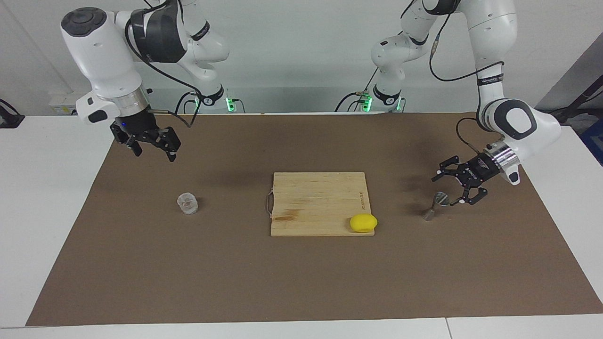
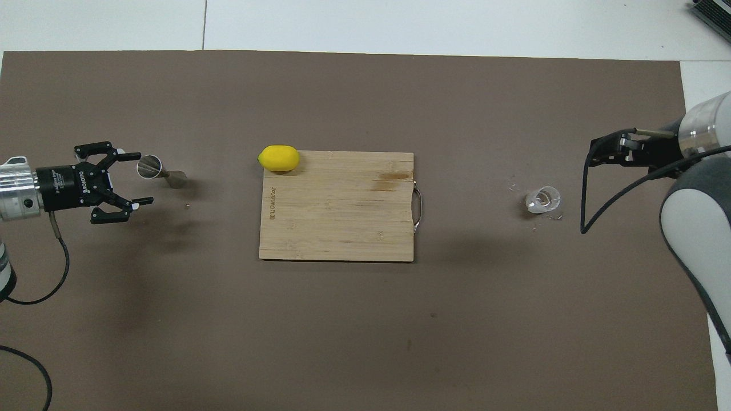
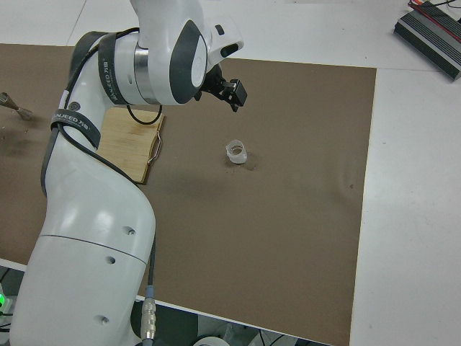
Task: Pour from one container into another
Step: 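Move the open left gripper toward the small dark metal cup, then grasp the metal cup with the left gripper while the right gripper reaches the glass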
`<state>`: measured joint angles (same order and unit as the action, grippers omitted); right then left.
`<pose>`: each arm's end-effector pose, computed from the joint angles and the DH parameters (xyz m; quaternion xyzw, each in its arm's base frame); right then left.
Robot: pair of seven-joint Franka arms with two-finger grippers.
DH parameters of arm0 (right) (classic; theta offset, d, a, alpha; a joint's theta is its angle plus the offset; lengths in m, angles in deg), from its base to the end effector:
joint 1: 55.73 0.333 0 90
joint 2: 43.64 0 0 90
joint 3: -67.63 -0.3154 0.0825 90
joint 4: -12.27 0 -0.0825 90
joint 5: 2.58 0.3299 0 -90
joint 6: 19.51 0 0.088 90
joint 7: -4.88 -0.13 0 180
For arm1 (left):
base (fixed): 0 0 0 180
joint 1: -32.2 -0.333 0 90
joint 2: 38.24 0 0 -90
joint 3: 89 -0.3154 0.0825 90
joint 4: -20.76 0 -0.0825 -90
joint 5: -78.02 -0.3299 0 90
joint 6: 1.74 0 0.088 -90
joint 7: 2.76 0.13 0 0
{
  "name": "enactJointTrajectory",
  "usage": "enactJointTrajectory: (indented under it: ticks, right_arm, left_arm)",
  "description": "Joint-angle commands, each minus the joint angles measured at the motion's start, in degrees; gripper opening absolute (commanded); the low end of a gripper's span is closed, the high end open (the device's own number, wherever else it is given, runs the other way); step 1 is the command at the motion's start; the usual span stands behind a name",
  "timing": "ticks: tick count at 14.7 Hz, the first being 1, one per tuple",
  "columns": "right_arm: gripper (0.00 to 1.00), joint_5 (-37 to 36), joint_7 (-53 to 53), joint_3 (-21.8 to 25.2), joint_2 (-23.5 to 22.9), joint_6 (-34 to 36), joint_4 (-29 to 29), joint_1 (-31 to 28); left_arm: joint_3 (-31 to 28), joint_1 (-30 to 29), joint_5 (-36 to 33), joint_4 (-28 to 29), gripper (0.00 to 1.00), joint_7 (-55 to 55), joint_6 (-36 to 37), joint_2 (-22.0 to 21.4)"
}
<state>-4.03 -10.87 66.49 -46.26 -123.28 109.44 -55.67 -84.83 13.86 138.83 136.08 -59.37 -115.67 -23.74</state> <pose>0.5327 0.0083 0.5460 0.9916 -0.1240 0.0361 0.0067 0.5424 0.0638 0.3551 0.5383 0.7099 -0.2711 0.3643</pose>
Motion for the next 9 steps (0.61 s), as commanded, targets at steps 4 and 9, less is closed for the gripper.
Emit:
enactJointTrajectory:
  ticks: [4,9]
  right_arm:
    - [1.0,0.4,-10.27,-0.35,-2.91,-1.7,0.39,-1.11]
    - [1.0,0.49,-18.34,-0.35,-7.21,-3.19,0.56,-2.7]
  left_arm:
    - [-0.48,1.73,3.88,1.76,0.95,1.77,-2.79,-0.44]
    - [-0.48,1.73,4.5,1.76,0.86,2.12,-3.32,0.26]
